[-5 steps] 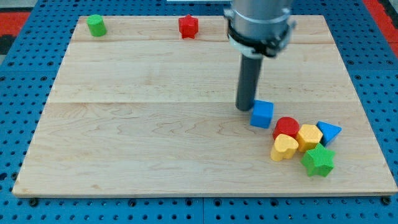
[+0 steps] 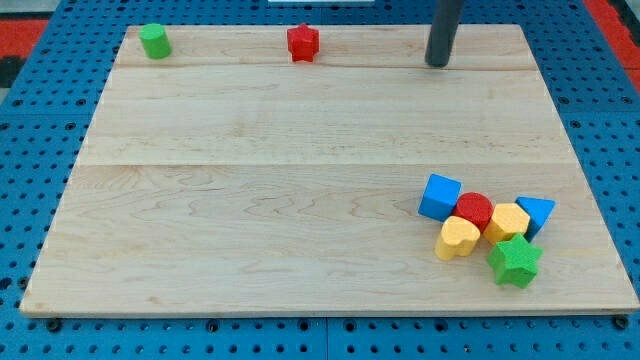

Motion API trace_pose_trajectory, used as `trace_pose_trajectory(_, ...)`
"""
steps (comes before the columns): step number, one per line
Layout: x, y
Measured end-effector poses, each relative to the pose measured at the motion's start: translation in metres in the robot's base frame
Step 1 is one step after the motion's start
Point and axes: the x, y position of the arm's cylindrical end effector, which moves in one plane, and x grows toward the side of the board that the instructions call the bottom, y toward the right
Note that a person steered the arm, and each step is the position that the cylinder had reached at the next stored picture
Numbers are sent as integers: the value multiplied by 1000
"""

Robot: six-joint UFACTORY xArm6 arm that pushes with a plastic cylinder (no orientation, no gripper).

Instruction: Move the red star to the blue cube

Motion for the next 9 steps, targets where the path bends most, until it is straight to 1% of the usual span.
trace_pose_trajectory(1,-48,-32)
trace_pose_trajectory(2,-51,-70)
trace_pose_trajectory(3,-45,-177)
trace_pose_trajectory(4,-28,-264)
trace_pose_trajectory(5,40,-230)
trace_pose_trajectory(6,94,-194)
trace_pose_trajectory(7,136,-173)
trace_pose_trajectory(8,147,-157)
trace_pose_trajectory(9,161,-155)
